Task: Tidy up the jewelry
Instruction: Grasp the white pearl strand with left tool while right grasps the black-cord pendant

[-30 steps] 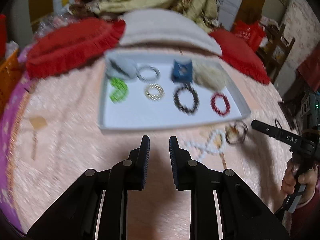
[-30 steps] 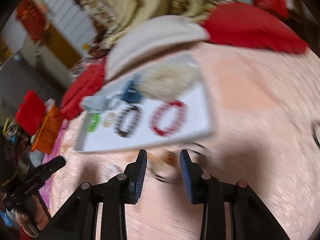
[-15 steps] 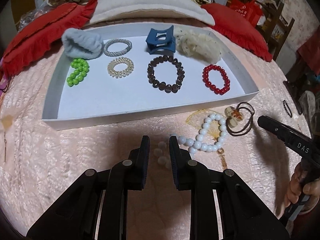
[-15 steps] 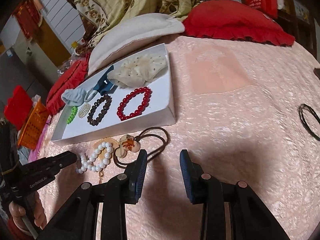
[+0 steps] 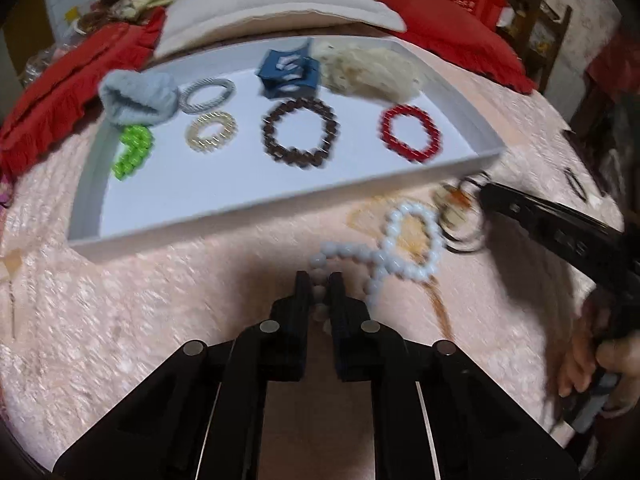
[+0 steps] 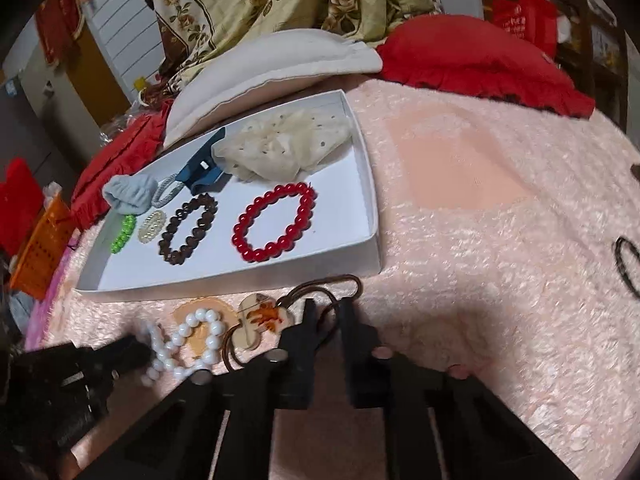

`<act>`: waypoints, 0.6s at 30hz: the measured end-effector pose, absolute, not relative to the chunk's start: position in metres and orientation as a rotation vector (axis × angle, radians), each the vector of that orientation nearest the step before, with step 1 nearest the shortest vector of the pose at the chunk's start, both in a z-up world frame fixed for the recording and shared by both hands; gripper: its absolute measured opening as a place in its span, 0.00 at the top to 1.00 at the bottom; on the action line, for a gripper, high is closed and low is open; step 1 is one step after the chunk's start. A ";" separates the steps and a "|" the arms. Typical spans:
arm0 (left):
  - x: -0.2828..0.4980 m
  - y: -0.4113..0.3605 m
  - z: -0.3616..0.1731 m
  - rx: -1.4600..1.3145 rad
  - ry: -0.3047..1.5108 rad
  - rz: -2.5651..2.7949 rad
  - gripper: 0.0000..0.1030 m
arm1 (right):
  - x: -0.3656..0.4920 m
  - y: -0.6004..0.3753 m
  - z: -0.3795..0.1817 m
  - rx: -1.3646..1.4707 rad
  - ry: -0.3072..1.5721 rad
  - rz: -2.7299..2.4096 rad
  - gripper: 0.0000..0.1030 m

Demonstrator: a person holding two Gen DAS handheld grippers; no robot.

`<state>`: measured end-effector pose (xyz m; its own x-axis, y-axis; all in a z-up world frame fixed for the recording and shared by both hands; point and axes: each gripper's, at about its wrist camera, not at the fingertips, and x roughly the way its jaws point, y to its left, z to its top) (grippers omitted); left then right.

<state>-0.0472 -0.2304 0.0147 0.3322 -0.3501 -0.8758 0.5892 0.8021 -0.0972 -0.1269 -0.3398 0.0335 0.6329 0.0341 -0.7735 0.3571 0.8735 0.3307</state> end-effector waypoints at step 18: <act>-0.097 -0.188 0.092 0.104 0.951 -0.683 0.92 | -0.169 -0.349 0.080 0.653 0.760 -0.068 0.99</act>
